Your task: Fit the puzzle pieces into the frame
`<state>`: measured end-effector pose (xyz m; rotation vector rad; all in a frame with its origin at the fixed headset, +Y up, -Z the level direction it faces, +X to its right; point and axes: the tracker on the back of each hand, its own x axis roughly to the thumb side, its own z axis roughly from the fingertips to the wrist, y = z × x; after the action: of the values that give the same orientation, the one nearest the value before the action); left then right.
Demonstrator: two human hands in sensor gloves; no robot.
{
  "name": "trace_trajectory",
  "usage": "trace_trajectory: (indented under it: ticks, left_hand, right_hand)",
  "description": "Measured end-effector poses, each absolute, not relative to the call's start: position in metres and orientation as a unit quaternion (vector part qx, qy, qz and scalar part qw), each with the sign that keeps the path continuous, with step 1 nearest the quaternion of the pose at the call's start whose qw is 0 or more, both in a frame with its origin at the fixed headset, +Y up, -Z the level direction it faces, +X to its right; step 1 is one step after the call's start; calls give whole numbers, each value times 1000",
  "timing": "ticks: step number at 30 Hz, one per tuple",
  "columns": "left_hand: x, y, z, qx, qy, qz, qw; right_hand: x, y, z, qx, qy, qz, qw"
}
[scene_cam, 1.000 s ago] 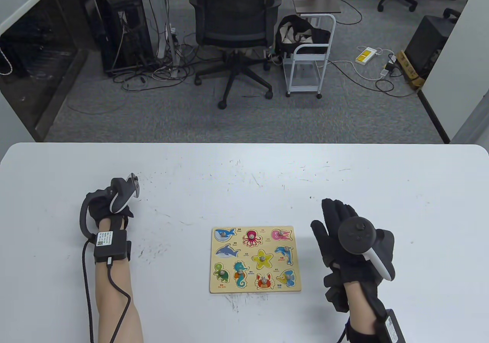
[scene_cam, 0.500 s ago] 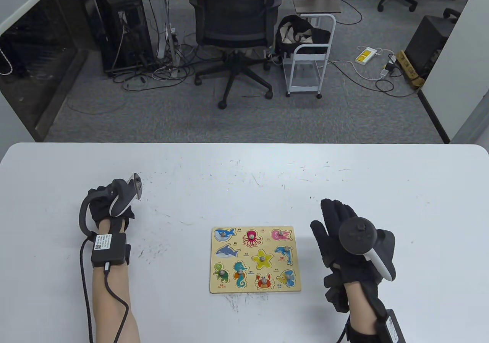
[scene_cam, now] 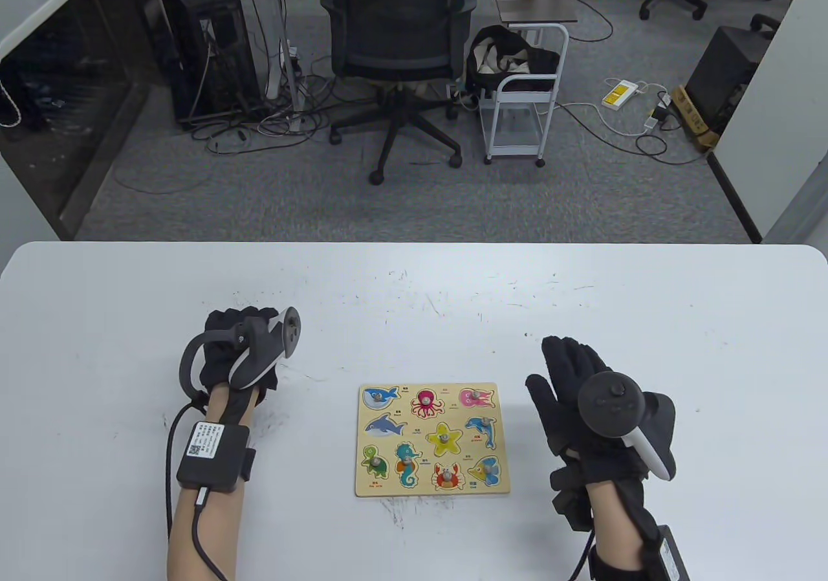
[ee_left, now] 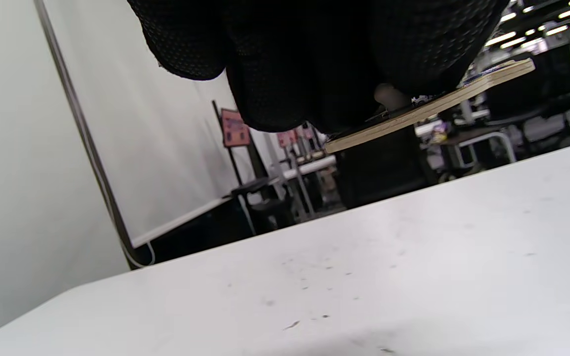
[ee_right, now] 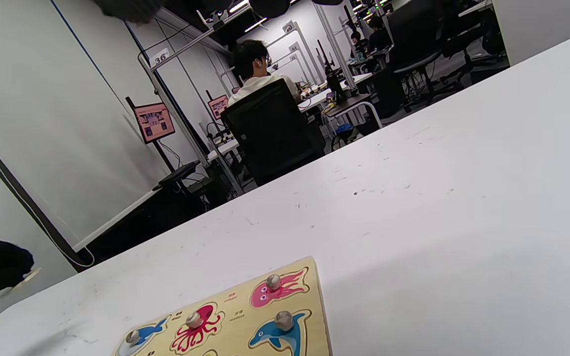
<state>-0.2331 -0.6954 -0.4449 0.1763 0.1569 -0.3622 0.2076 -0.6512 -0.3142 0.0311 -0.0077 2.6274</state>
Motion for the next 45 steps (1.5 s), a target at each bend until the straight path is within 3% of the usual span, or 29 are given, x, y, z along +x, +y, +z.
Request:
trace_trajectory:
  ticks: [12, 20, 35, 45]
  left_hand:
    - [-155, -681, -375, 112, -3, -152, 982]
    - [-106, -692, -346, 99, -56, -158, 981]
    - [-77, -750, -352, 36, -81, -200, 976]
    - [-78, -766, -359, 21, -78, -214, 973]
  right_hand:
    - [208, -650, -312, -6, -23, 977, 214]
    - [211, -651, -313, -4, -20, 974, 227]
    - [209, -652, -314, 6, -17, 974, 227]
    - [209, -652, -314, 10, -15, 973, 228]
